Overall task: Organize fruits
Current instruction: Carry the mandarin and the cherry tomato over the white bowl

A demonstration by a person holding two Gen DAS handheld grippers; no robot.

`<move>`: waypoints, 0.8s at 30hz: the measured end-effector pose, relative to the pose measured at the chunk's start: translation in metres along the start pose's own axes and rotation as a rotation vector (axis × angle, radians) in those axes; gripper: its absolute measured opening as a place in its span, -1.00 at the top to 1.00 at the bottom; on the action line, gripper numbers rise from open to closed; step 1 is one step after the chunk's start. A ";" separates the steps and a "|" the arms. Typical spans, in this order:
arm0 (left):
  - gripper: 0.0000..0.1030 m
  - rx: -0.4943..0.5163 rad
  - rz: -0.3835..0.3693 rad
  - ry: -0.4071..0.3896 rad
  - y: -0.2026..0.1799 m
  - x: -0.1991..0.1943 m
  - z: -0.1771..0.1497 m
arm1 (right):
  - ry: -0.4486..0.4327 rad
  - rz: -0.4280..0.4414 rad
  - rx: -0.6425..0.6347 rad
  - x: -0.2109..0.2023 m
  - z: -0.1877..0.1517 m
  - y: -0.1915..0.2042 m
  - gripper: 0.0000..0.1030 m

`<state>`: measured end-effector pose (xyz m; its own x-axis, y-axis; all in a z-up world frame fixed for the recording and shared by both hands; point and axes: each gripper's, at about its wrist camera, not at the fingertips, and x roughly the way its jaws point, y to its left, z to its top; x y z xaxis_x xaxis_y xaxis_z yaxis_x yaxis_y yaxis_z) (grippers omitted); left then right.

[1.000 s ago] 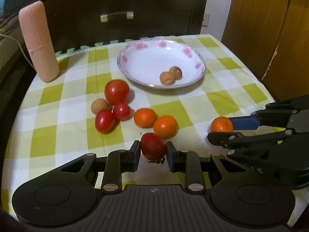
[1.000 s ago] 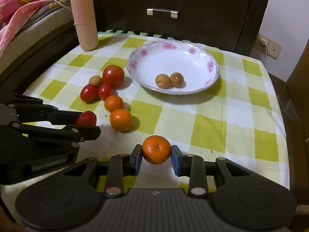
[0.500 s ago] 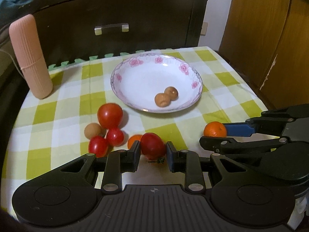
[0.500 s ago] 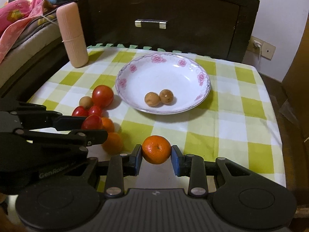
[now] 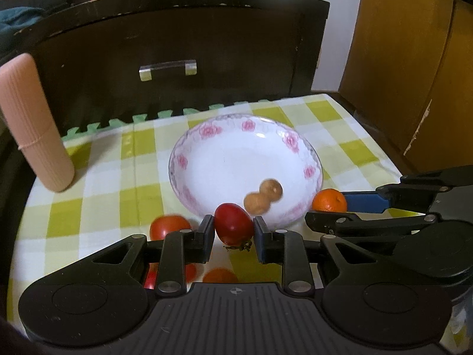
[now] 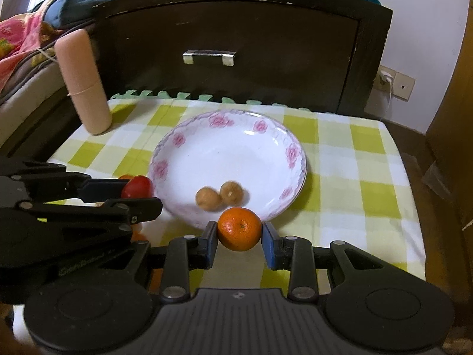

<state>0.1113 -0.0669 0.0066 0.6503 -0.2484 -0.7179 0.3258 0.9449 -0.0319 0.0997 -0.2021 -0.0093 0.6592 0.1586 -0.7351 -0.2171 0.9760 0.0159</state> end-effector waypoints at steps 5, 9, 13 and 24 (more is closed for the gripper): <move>0.34 0.002 0.011 0.003 0.004 0.015 0.011 | 0.003 -0.005 -0.006 0.016 0.011 -0.004 0.39; 0.34 0.000 0.017 0.010 0.007 0.027 0.017 | 0.005 -0.002 -0.002 0.029 0.018 -0.008 0.39; 0.34 -0.002 0.021 0.019 0.009 0.038 0.021 | 0.011 -0.002 0.000 0.039 0.021 -0.012 0.39; 0.34 -0.007 0.028 0.039 0.014 0.058 0.026 | 0.017 -0.005 -0.021 0.063 0.027 -0.016 0.39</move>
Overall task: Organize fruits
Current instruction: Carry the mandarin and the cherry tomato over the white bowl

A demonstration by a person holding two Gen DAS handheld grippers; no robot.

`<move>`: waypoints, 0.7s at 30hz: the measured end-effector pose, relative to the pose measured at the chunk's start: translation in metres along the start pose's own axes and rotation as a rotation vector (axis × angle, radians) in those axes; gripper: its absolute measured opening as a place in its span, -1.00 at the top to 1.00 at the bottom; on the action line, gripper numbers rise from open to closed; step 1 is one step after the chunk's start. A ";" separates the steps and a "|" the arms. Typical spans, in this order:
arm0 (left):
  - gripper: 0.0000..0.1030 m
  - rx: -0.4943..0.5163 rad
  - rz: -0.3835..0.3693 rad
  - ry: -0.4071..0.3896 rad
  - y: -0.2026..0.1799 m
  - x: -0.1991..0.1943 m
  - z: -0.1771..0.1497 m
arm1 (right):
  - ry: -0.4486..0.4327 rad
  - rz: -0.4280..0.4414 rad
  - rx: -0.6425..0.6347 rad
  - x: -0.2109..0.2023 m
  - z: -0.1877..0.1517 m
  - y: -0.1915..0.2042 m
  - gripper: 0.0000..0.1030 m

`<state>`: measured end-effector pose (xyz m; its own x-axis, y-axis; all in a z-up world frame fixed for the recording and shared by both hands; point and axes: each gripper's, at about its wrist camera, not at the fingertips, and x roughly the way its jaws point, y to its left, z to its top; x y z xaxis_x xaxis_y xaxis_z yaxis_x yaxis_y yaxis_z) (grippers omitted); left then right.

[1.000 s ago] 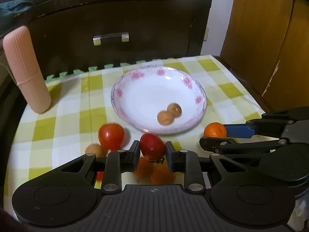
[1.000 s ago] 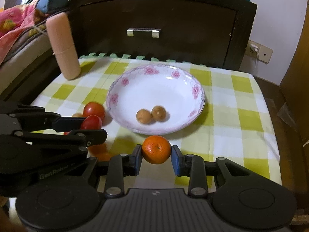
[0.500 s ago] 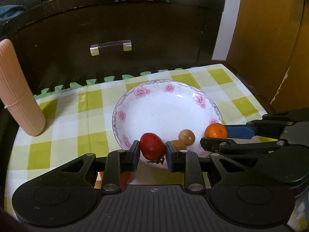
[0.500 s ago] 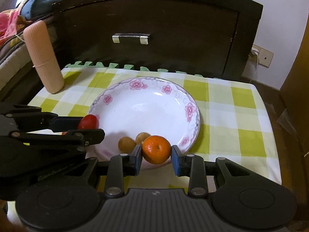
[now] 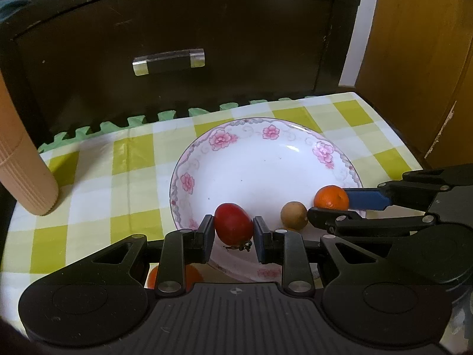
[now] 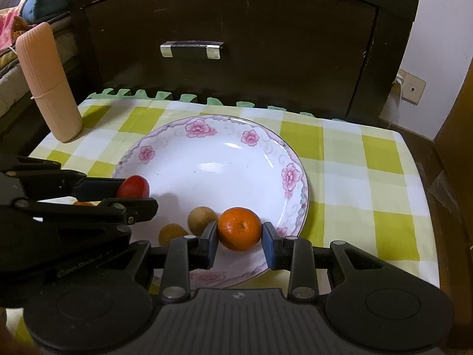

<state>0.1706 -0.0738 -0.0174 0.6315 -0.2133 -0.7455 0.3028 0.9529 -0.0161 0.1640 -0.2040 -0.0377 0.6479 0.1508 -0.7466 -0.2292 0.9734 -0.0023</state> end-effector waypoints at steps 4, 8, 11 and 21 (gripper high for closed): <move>0.34 -0.005 0.003 0.008 0.002 0.004 0.000 | -0.002 0.003 -0.006 0.006 0.001 0.000 0.39; 0.34 -0.015 0.006 0.016 0.005 0.007 0.001 | -0.004 -0.001 -0.017 0.010 0.002 0.002 0.39; 0.34 -0.018 0.007 0.019 0.006 0.009 0.002 | -0.009 -0.004 -0.022 0.011 0.002 0.003 0.39; 0.32 -0.022 0.010 0.026 0.007 0.010 0.003 | -0.013 -0.007 -0.028 0.012 0.002 0.003 0.37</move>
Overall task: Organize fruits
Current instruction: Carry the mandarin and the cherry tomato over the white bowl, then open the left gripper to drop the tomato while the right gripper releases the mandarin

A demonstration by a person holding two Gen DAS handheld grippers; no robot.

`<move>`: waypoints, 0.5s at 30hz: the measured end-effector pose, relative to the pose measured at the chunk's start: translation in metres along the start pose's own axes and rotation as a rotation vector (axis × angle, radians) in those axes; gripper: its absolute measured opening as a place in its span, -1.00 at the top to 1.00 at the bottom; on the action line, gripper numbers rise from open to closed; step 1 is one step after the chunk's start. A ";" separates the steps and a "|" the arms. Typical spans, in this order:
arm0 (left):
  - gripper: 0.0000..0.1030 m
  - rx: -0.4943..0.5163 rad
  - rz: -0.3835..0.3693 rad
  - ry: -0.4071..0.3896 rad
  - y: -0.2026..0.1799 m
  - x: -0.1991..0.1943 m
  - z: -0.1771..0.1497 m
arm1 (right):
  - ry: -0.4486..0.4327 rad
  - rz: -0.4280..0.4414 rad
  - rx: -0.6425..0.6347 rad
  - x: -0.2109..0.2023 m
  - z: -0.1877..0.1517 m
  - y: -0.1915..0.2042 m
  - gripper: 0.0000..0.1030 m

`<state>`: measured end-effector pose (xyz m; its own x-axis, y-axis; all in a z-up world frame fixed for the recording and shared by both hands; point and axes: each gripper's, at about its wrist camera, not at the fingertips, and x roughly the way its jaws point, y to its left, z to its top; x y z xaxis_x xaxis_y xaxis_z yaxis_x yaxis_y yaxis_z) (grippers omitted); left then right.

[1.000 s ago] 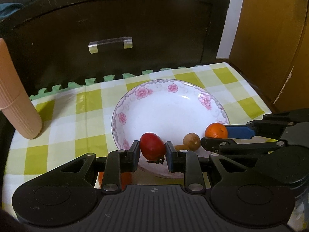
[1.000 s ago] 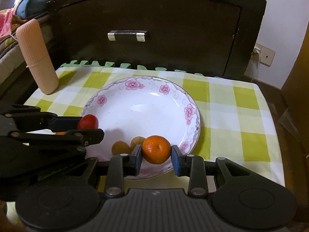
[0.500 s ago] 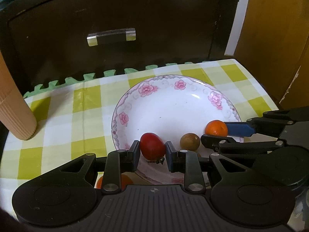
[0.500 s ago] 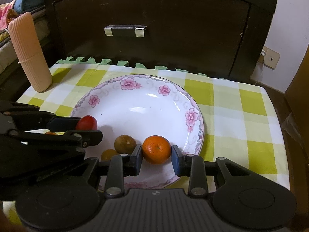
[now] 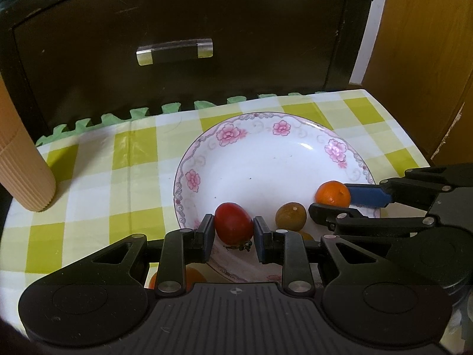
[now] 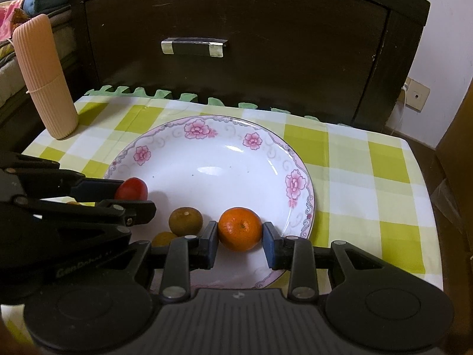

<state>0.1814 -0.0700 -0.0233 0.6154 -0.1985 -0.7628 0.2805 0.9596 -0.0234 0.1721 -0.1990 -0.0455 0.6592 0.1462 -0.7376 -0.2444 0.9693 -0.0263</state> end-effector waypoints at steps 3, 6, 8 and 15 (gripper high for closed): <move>0.30 -0.004 0.001 0.002 0.000 0.000 0.000 | -0.001 -0.001 0.003 0.000 0.000 0.000 0.37; 0.28 -0.006 0.002 0.001 0.000 0.001 0.000 | -0.002 -0.001 0.007 0.000 0.000 -0.001 0.38; 0.24 -0.005 0.005 -0.003 0.000 0.000 0.000 | -0.003 -0.005 0.008 0.000 0.001 -0.001 0.38; 0.12 -0.013 0.010 -0.016 0.001 -0.004 0.002 | -0.019 -0.011 0.014 -0.004 0.001 -0.001 0.37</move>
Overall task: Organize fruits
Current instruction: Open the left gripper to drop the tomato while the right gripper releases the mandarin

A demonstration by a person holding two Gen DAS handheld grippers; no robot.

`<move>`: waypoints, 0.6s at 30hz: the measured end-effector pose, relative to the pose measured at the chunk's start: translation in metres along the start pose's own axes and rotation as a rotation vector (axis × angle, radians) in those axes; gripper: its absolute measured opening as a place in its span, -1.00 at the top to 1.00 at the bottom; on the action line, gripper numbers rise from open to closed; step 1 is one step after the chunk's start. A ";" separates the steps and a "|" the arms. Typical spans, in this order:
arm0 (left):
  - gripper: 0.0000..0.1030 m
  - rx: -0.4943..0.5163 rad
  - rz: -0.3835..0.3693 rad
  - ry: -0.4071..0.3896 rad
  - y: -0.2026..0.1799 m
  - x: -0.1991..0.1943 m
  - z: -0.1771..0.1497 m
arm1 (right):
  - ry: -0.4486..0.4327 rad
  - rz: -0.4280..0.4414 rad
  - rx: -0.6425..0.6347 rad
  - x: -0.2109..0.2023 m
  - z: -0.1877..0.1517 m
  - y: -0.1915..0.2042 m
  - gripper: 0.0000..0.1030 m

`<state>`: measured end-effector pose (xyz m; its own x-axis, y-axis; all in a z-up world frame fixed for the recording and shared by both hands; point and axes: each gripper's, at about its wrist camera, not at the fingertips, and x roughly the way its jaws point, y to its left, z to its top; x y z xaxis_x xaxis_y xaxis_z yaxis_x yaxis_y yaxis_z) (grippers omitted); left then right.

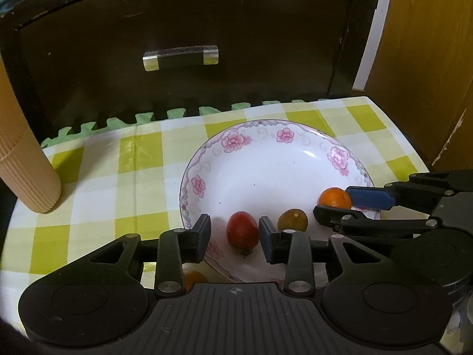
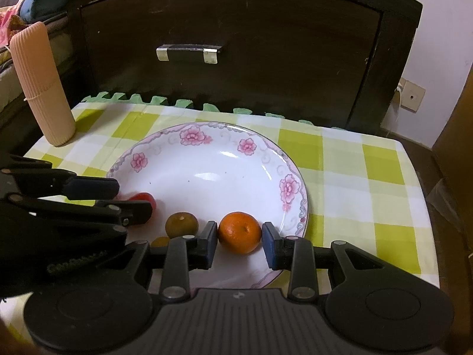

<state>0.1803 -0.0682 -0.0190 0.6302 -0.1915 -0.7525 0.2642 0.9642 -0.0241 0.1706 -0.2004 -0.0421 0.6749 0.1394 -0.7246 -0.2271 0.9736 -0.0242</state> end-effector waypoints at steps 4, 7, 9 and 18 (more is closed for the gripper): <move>0.04 -0.004 0.005 -0.009 0.001 -0.003 0.001 | -0.010 0.001 0.002 -0.003 0.001 0.000 0.37; -0.09 -0.009 0.015 -0.016 0.003 -0.007 0.002 | -0.020 -0.003 0.003 -0.007 0.002 0.000 0.37; -0.14 -0.014 0.019 -0.019 0.004 -0.009 0.003 | -0.029 -0.004 0.003 -0.009 0.003 0.000 0.35; -0.25 -0.018 0.019 -0.030 0.006 -0.015 0.004 | -0.048 -0.002 0.016 -0.015 0.005 -0.002 0.33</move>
<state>0.1752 -0.0602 -0.0057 0.6564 -0.1786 -0.7330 0.2390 0.9708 -0.0226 0.1647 -0.2039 -0.0273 0.7084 0.1453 -0.6907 -0.2145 0.9766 -0.0145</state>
